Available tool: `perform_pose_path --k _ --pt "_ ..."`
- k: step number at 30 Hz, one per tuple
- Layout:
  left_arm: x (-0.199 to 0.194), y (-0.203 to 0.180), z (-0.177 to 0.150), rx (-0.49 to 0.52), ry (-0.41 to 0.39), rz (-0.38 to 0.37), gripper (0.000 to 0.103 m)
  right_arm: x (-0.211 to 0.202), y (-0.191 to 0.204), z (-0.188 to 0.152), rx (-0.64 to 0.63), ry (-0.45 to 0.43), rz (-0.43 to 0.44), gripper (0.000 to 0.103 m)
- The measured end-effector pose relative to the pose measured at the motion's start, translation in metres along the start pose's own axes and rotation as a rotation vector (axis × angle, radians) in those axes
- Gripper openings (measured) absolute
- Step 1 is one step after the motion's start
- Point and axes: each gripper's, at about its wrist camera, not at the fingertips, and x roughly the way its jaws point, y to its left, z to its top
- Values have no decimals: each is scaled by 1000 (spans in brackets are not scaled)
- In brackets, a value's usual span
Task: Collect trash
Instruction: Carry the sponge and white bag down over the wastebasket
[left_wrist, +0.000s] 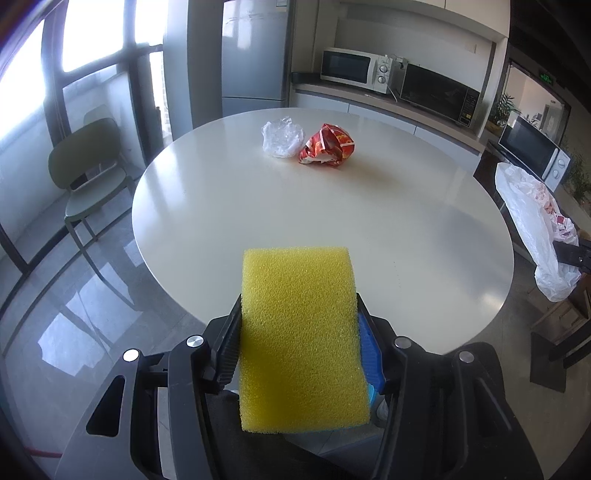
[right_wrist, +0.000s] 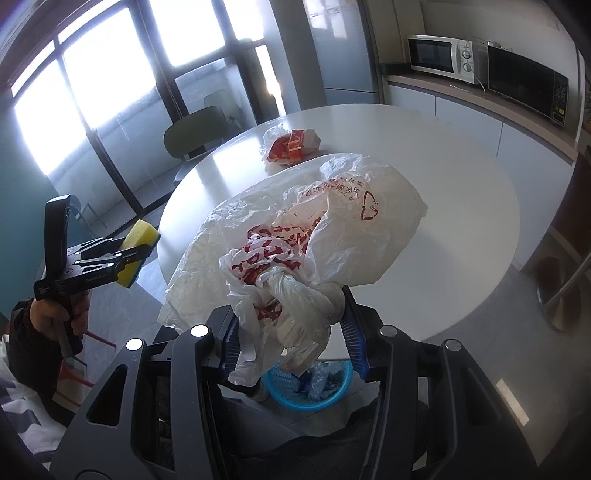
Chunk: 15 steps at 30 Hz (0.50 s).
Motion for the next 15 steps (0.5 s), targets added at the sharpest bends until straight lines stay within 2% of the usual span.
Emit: perform_pose_path --k 15 --pt "0 -1 -50 0 59 -38 53 -4 7 -58 51 64 63 44"
